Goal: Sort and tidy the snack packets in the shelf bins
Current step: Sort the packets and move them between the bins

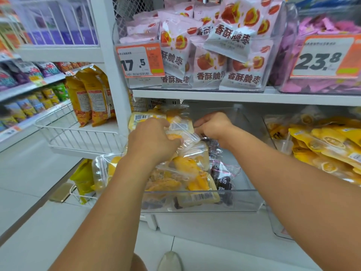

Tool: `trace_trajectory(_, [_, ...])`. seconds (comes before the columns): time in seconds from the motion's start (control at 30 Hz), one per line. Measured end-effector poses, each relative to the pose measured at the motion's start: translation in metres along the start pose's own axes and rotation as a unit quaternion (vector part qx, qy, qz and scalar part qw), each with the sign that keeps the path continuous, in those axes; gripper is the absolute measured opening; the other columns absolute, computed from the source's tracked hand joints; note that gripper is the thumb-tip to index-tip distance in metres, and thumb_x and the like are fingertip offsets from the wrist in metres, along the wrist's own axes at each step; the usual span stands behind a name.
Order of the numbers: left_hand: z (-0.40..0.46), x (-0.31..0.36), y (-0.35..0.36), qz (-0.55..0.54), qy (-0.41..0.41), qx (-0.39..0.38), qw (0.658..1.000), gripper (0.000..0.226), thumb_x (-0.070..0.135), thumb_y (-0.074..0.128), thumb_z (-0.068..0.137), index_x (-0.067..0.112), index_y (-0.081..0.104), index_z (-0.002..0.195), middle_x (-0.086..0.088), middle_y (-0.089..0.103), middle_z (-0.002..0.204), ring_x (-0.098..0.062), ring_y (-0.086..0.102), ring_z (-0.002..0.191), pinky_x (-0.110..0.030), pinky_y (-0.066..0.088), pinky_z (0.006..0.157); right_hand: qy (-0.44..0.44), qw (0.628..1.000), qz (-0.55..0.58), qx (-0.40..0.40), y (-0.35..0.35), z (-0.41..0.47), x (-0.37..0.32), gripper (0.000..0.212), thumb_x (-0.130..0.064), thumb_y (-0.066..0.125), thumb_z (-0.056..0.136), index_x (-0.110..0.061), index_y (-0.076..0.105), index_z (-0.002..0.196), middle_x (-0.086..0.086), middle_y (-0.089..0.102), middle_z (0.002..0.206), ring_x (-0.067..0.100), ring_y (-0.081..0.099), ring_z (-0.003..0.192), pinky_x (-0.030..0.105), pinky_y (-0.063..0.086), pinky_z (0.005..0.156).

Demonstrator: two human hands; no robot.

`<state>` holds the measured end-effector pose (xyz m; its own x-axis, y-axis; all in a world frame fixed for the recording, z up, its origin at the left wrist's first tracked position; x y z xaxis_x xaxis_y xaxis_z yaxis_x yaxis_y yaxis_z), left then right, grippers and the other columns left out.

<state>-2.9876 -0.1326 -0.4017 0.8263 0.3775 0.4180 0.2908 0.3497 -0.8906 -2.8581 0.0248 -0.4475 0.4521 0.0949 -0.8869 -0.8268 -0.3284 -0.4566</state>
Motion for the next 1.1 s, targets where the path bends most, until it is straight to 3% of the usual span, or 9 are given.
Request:
trace_trajectory(0.17, [0.001,0.001,0.000,-0.009,0.004,0.017,1.000,0.064,0.060,0.074,0.077,0.031,0.060,0.132,0.002,0.056,0.140,-0.026,0.053,0.127,-0.049,0.044,0.104,0.014,0.995,0.102,-0.008,-0.006,-0.007,0.000,0.026,-0.005,0.090,0.062,-0.013,0.077,0.084,0.003,0.077,0.088,0.023,0.072,0.087,0.037,0.060,0.083])
trace_trajectory(0.27, [0.001,0.000,0.001,0.000,0.003,0.018,1.000,0.065,0.062,0.075,0.074,0.032,0.060,0.131,0.002,0.050,0.143,-0.027,0.054,0.124,-0.051,0.045,0.103,-0.012,0.997,0.057,-0.046,-0.001,-0.013,-0.009,0.021,0.001,0.084,0.070,-0.014,0.074,0.081,0.006,0.075,0.086,0.019,0.067,0.078,0.026,0.058,0.068])
trace_trajectory(0.43, [0.000,0.002,0.003,-0.007,0.007,0.014,1.000,0.060,0.060,0.074,0.076,0.034,0.061,0.128,0.002,0.053,0.140,-0.027,0.059,0.117,-0.052,0.045,0.102,-0.014,0.998,-0.009,-0.056,-0.007,-0.014,-0.005,0.022,0.002,0.083,0.072,-0.015,0.071,0.081,0.012,0.074,0.095,0.024,0.070,0.089,0.039,0.060,0.087])
trace_trajectory(0.57, [-0.004,0.005,-0.007,-0.041,0.011,0.037,0.998,0.053,0.052,0.075,0.078,0.031,0.064,0.125,0.000,0.070,0.116,-0.026,0.068,0.097,-0.046,0.052,0.094,-0.040,0.998,-0.055,-0.012,-0.033,-0.020,0.001,0.019,0.000,0.076,0.079,-0.017,0.071,0.084,0.009,0.074,0.093,0.023,0.071,0.089,0.035,0.059,0.084])
trace_trajectory(0.7, [-0.019,0.040,-0.017,-0.051,0.104,0.102,0.988,0.037,0.045,0.072,0.085,0.028,0.068,0.118,0.005,0.068,0.121,-0.021,0.062,0.111,-0.039,0.051,0.093,-0.143,0.980,-0.137,-0.033,-0.056,-0.062,-0.015,0.013,-0.013,0.071,0.089,-0.023,0.071,0.098,-0.006,0.069,0.089,0.010,0.064,0.082,0.024,0.049,0.074])
trace_trajectory(0.83, [-0.039,0.090,0.018,-0.039,0.205,0.019,0.978,0.036,0.048,0.069,0.087,0.030,0.067,0.118,0.007,0.067,0.121,-0.019,0.059,0.116,-0.040,0.050,0.094,-0.236,0.926,-0.294,0.016,-0.107,-0.124,-0.017,0.015,-0.021,0.074,0.087,-0.022,0.074,0.102,-0.007,0.072,0.091,0.006,0.067,0.085,0.023,0.052,0.081])
trace_trajectory(1.0, [-0.054,0.140,0.055,-0.048,0.256,-0.020,0.965,0.031,0.044,0.065,0.091,0.028,0.067,0.118,0.007,0.069,0.116,-0.018,0.062,0.112,-0.041,0.053,0.092,-0.217,0.925,-0.288,0.115,-0.182,-0.155,0.024,0.016,-0.012,0.073,0.085,-0.026,0.074,0.092,-0.012,0.071,0.081,0.003,0.066,0.076,0.021,0.053,0.074])
trace_trajectory(1.1, [-0.060,0.166,0.068,-0.100,0.293,-0.004,0.951,0.023,0.045,0.064,0.092,0.027,0.069,0.106,0.008,0.070,0.104,-0.016,0.063,0.101,-0.040,0.054,0.088,-0.212,0.927,-0.300,0.071,-0.191,-0.159,0.038,0.012,-0.014,0.078,0.079,-0.024,0.075,0.085,-0.015,0.068,0.073,-0.004,0.062,0.066,0.006,0.043,0.062])
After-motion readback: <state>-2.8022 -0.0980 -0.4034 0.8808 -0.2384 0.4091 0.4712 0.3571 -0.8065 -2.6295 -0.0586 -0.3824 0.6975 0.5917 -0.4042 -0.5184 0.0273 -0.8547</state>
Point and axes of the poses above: each hand's wrist, its own z-axis towards the middle knuckle, its own y-axis out of the palm, x = y × z, the point moved 5 cm from there along z, towards the middle knuckle
